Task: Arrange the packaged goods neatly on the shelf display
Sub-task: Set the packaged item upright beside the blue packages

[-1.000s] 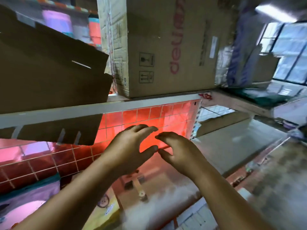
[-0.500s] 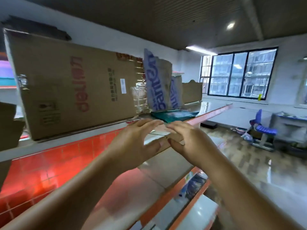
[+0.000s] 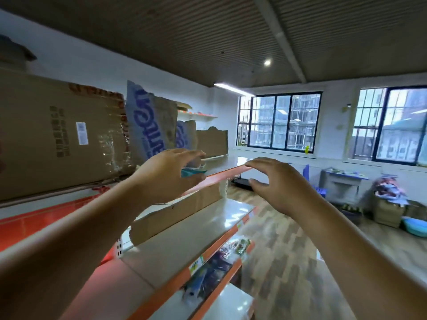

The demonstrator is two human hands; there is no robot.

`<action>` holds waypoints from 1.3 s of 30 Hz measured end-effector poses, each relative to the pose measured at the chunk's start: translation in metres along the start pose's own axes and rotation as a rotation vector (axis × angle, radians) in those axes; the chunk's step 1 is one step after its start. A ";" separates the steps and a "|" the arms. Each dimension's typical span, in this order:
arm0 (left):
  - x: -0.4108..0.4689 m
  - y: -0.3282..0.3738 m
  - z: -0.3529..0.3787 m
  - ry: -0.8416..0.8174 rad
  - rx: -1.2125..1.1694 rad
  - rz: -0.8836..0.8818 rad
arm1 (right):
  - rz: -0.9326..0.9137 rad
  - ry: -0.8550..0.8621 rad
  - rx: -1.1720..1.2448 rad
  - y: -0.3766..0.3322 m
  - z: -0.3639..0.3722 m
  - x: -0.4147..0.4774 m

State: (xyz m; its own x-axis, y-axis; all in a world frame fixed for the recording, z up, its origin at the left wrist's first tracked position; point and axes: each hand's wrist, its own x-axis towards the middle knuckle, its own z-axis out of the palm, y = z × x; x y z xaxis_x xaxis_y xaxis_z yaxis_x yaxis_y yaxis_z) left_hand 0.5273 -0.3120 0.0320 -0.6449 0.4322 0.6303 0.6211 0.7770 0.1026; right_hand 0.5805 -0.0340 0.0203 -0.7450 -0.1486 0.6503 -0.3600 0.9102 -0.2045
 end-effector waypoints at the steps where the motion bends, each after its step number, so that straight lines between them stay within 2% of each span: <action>1: 0.008 -0.001 0.003 -0.009 -0.002 -0.013 | 0.004 -0.005 -0.012 0.007 0.000 0.003; 9: 0.073 -0.036 0.035 -0.049 0.019 -0.071 | -0.007 -0.042 -0.044 0.051 0.034 0.053; 19: 0.168 -0.143 0.104 -0.066 -0.017 -0.258 | -0.089 -0.127 -0.124 0.106 0.127 0.188; 24: 0.195 -0.209 0.125 -0.177 0.051 -0.339 | -0.157 -0.135 -0.073 0.109 0.176 0.254; 28: 0.205 -0.246 0.138 -0.329 0.134 -0.419 | -0.218 -0.168 -0.054 0.107 0.212 0.290; 35: 0.220 -0.261 0.154 -0.470 0.177 -0.524 | -0.309 -0.213 0.060 0.108 0.254 0.338; 39: 0.234 -0.256 0.145 -0.483 0.191 -0.582 | -0.363 -0.272 0.116 0.113 0.283 0.371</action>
State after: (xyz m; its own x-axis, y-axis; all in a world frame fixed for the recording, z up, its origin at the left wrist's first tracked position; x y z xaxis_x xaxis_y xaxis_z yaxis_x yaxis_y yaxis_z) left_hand 0.1528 -0.3435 0.0412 -0.9932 0.0479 0.1058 0.0638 0.9862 0.1526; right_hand 0.1047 -0.0960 0.0312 -0.6739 -0.5592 0.4829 -0.6734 0.7337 -0.0901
